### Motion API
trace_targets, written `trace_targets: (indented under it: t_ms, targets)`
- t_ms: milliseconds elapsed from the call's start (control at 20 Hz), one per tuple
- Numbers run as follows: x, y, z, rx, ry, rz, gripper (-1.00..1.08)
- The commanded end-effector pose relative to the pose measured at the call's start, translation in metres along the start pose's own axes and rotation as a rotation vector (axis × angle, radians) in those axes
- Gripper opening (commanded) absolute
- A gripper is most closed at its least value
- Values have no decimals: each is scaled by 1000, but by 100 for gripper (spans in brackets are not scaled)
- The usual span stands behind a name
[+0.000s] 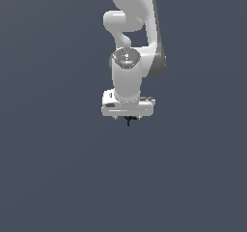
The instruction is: Pick up the object and move it to a goal position.
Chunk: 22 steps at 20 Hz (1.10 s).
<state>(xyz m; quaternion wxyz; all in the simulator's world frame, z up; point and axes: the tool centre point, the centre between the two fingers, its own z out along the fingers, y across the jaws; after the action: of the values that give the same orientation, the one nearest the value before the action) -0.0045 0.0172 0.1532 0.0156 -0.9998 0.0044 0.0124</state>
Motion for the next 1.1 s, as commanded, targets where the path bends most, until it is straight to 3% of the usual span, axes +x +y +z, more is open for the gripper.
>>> trace_targets:
  t_ms: [0, 450, 1050]
  targets:
    - [0, 0, 0, 0, 0, 0, 100]
    - [8, 35, -8, -27, 22, 49, 100]
    - [-4, 28, 9, -31, 20, -51, 100]
